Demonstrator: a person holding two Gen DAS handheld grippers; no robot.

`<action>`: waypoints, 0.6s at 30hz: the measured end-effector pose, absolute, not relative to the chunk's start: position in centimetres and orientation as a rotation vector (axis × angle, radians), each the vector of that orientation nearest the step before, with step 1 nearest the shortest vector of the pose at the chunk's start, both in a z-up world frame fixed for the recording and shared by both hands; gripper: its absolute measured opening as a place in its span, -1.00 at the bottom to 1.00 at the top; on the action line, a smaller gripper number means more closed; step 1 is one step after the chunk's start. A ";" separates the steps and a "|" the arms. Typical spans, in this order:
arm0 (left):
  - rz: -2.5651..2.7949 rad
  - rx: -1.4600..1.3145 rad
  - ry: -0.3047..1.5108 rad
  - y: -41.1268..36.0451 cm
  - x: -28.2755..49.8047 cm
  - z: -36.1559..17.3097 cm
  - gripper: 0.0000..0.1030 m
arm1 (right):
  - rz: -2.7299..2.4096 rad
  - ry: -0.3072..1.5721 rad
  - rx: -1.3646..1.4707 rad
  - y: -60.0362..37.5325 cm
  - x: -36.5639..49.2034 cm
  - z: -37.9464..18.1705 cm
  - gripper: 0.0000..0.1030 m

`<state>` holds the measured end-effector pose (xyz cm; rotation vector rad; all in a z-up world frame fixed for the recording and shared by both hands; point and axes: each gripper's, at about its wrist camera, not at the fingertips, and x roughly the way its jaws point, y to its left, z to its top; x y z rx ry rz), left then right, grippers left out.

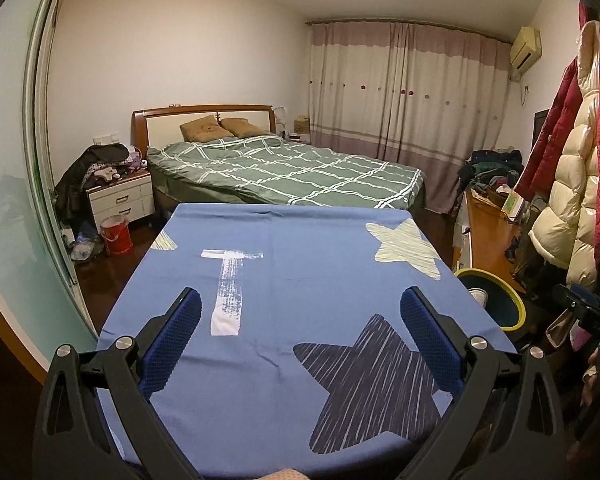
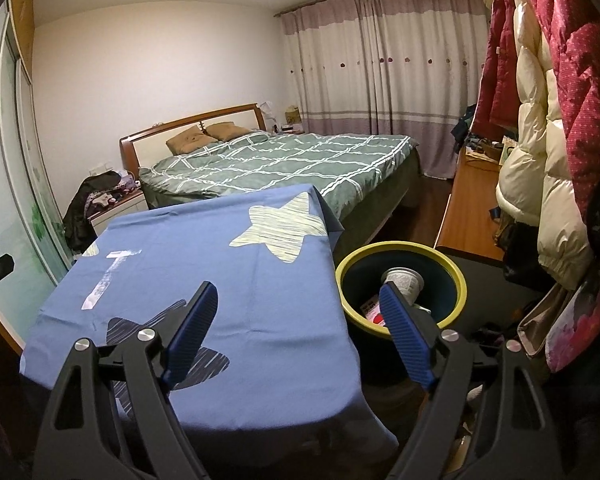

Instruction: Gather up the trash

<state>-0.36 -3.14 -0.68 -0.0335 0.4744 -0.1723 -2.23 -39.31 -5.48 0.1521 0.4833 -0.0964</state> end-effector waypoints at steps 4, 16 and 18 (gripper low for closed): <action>-0.176 -0.037 0.479 -3.4 0.0 -0.5 0.91 | -0.100 0.481 0.152 -39.3 -2.3 -5.5 0.53; -0.181 -0.044 0.472 -3.2 -0.7 -0.3 0.91 | -0.105 0.461 0.156 -39.1 -3.1 -5.0 0.54; -0.177 -0.045 0.471 -3.1 -0.8 -0.3 0.91 | -0.106 0.461 0.157 -39.1 -3.1 -5.0 0.54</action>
